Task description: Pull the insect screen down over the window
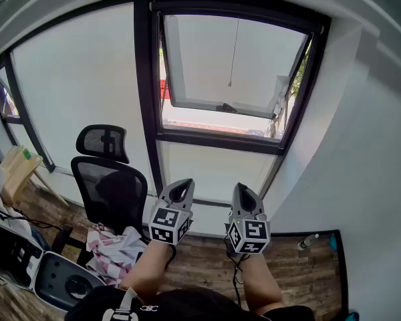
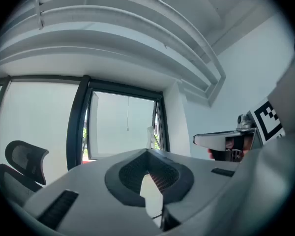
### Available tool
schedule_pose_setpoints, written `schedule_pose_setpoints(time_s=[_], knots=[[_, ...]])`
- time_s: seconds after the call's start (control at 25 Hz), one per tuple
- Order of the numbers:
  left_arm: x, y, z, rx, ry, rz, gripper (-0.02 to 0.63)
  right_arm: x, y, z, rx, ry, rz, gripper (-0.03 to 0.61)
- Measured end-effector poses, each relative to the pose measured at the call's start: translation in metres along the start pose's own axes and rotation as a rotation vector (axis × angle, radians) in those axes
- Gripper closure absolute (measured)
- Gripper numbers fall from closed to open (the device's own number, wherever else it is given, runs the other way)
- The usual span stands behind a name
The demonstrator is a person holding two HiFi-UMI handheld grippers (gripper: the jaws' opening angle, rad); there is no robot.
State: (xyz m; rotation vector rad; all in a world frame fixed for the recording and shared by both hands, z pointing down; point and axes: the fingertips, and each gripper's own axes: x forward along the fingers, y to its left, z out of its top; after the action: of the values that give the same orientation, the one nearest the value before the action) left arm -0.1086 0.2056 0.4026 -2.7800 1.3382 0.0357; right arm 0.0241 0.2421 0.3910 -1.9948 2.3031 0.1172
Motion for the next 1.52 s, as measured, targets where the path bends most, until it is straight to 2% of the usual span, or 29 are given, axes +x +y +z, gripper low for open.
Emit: schedule_pose_setpoints(time_s=[0.36,0.72,1.28,1.52], knots=[[-0.005,0.006,-0.001,0.005,0.0,0.003,0.601,-0.001,0.002,-0.002,0.018,-0.012,-0.04,0.578],[-0.005,0.023,0.004,-0.001,-0.012,0.005,0.601,0.014,0.018,-0.004,0.016,0.004,-0.026,0.578],[-0.003,0.083,-0.002,0.01,-0.029,-0.004,0.601,0.054,0.055,-0.016,-0.022,0.002,-0.062,0.577],[0.007,0.093,-0.007,0.018,-0.022,-0.013,0.601,0.068,0.058,-0.018,-0.036,-0.009,-0.066,0.577]])
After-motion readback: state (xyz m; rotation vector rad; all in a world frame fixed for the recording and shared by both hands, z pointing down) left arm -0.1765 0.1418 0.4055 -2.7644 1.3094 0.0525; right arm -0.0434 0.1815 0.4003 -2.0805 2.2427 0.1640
